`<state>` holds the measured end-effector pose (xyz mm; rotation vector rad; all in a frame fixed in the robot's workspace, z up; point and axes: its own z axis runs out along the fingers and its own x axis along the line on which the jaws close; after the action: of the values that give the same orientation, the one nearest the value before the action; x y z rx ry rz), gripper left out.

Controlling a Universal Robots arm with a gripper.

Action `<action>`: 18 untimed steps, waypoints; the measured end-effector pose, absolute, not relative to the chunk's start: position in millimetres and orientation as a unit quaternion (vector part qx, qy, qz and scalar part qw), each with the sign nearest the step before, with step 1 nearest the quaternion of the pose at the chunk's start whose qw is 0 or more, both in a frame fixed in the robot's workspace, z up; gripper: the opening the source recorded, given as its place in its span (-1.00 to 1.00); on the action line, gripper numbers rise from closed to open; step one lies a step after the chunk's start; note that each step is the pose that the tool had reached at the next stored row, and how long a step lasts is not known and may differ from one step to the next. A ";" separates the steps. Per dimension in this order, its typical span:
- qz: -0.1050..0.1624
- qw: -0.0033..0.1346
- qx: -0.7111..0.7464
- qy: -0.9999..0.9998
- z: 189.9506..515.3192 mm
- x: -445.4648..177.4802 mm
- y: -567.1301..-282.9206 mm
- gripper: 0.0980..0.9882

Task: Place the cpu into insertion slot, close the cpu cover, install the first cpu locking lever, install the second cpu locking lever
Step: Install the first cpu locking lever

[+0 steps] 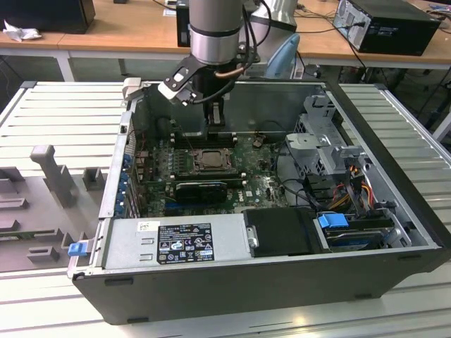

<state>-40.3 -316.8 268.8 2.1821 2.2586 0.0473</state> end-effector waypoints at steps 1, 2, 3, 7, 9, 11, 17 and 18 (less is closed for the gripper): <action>0.015 0.000 0.695 0.719 273.5 -40.3 -316.8 -0.98; 0.015 0.000 0.695 0.719 280.4 -40.3 -316.8 -0.98; 0.015 0.000 0.695 0.719 286.6 -40.3 -316.8 -0.98; 0.015 0.000 0.695 0.719 305.2 -40.3 -316.8 -0.98; 0.015 0.000 0.694 0.720 309.3 -40.3 -316.8 -0.98; 0.015 0.000 0.688 0.726 309.3 -40.3 -316.8 -0.98; 0.015 -0.001 0.637 0.771 308.8 -40.3 -316.8 -0.98; 0.015 -0.001 0.630 0.777 308.8 -40.3 -316.8 -0.98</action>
<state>-40.3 -316.8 308.8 1.9799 2.4412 0.0472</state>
